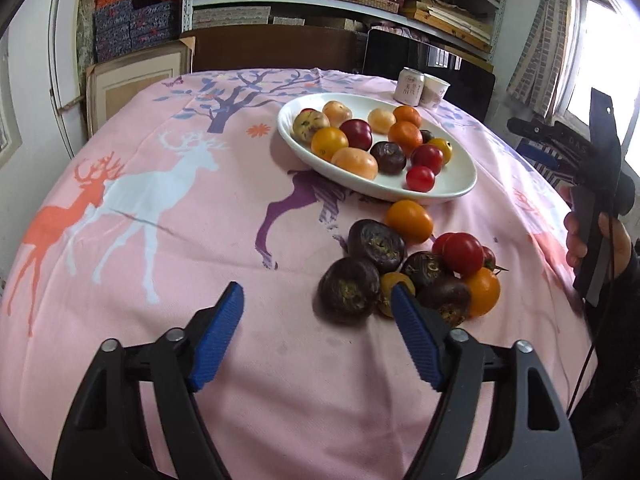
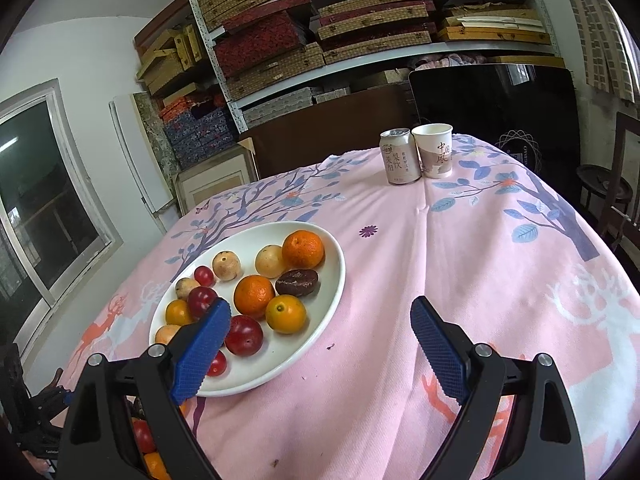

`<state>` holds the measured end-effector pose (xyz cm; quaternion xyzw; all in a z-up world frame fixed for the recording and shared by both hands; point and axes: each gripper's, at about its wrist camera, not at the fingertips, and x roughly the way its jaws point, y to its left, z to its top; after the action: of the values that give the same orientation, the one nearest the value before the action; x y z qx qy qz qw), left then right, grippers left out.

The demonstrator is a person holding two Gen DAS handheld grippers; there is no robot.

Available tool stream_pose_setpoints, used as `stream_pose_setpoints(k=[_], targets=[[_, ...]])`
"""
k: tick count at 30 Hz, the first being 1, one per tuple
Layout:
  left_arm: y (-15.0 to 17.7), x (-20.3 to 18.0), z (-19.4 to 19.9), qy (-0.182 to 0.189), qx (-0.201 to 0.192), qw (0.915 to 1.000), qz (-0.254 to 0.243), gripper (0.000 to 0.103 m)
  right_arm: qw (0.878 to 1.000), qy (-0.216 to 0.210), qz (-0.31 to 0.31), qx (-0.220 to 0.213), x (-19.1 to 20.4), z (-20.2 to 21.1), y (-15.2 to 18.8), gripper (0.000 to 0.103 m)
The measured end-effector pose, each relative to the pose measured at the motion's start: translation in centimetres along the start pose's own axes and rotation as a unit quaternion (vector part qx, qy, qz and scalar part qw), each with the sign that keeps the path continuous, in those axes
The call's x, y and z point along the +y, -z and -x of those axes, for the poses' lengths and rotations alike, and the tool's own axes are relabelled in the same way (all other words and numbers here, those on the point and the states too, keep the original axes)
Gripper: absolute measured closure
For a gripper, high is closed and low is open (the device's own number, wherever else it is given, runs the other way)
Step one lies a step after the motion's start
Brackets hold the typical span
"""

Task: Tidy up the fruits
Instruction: 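Grasp a dark purple round fruit with the left tool while the right tool grasps a tangerine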

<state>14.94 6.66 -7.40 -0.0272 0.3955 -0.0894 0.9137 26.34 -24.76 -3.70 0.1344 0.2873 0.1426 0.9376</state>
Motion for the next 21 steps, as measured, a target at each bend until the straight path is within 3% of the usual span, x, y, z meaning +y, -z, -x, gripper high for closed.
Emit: stream_pose_setpoints(k=[4,11,15,21], targets=[[-0.2,-0.1,-1.4,0.019,0.019,0.9995,0.014,0.048,1.0,0.01,0.002,0.001,-0.2,0.1,0.3,0.011],[-0.5,1.2,-2.4,0.007,0.038,0.9972,0.064,0.047,1.0,0.012,-0.002,0.007,-0.6,-0.1,0.4,0.011],[-0.7,0.4,-2.7,-0.013,0.044,0.998,0.043,0.049,1.0,0.011,-0.001,0.008,-0.5,-0.2,0.4,0.011],[-1.6,-0.5,-3.7,-0.016,0.048,0.9984,0.025,0.049,1.0,0.008,0.003,0.007,-0.4,-0.1,0.3,0.011]])
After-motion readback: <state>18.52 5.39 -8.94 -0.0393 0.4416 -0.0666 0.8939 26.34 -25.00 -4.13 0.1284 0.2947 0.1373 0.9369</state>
